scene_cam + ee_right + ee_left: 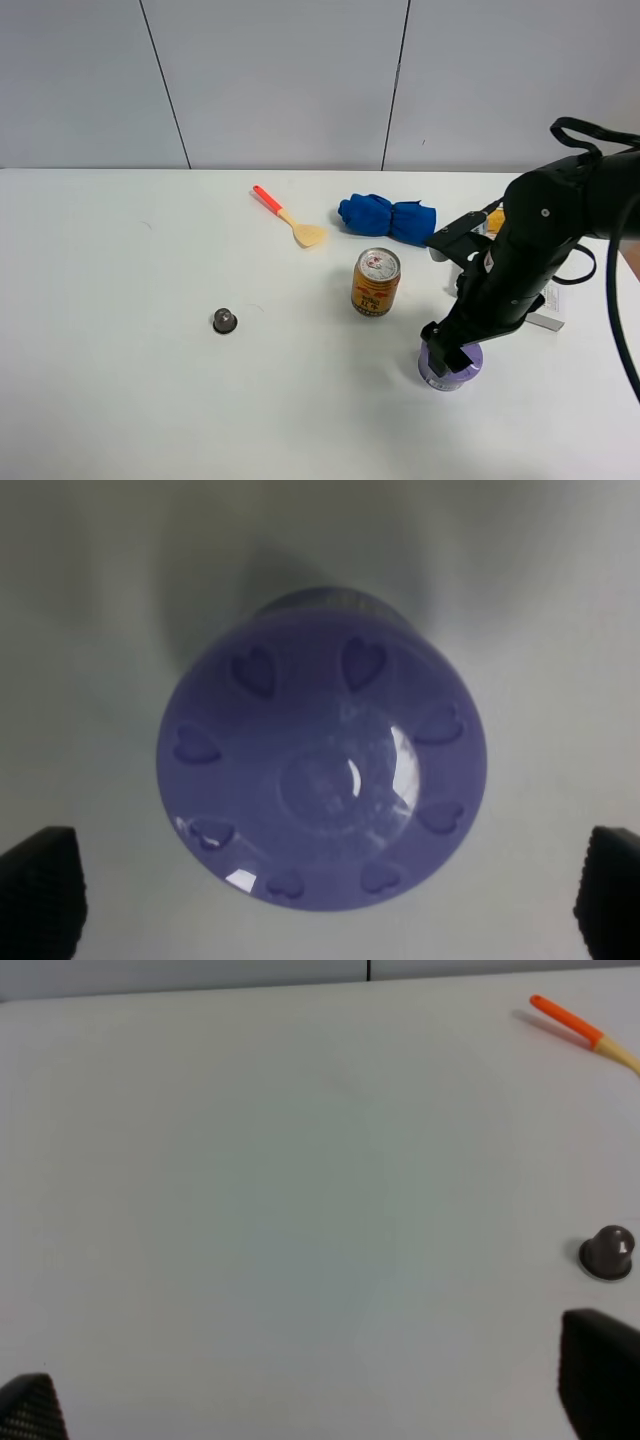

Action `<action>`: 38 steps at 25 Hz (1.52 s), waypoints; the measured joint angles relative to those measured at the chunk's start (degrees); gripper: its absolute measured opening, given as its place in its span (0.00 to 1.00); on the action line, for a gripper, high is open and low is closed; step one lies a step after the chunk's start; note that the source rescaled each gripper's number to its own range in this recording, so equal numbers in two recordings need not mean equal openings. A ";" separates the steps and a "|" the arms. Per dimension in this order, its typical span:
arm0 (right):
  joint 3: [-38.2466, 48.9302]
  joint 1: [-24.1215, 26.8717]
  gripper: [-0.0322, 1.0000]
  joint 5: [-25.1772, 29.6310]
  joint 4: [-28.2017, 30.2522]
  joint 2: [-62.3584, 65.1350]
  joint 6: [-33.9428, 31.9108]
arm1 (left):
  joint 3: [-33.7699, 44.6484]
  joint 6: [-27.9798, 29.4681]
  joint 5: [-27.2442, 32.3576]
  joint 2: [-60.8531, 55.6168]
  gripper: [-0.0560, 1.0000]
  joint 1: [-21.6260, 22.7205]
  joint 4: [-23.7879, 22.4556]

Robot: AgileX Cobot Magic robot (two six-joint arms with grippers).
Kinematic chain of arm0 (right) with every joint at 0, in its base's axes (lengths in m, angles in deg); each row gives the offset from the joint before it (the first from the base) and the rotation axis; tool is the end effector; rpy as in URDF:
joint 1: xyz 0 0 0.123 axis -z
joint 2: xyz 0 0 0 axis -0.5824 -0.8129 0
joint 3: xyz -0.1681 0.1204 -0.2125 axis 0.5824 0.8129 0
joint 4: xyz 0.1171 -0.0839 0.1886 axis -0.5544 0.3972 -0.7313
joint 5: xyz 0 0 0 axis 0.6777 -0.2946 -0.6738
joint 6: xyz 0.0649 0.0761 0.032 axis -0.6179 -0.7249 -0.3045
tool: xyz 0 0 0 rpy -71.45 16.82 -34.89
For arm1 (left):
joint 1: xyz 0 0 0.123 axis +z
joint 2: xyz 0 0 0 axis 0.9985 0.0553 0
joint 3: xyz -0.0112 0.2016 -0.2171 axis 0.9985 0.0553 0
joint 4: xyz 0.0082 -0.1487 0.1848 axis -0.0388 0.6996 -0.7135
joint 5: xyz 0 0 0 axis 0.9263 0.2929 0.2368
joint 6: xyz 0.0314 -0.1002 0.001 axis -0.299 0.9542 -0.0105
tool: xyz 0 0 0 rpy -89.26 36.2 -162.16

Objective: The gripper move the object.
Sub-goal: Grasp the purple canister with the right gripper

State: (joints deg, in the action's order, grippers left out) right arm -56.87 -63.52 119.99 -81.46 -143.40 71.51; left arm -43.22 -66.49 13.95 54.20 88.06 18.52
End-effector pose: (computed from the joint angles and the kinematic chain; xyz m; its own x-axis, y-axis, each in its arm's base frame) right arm 0.2156 0.1147 0.1798 -0.8015 -0.5931 -0.0763 -0.5944 0.8041 -0.0065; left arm -0.0185 0.0015 0.2666 -0.4386 -0.0164 -0.8985 -0.0415 0.9991 0.0020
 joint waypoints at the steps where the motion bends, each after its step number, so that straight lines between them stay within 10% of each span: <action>1: 0.00 -0.15 1.00 -0.75 0.00 -0.15 0.00 | 0.00 0.00 0.00 0.00 1.00 0.00 0.00; 38: 0.00 -0.21 1.00 -4.00 0.39 -10.00 -0.22 | 0.00 0.00 0.00 0.00 1.00 0.00 0.00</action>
State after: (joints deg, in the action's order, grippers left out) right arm -56.87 -63.73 115.99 -81.07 -153.41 71.29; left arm -43.22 -66.49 13.95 54.20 88.06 18.52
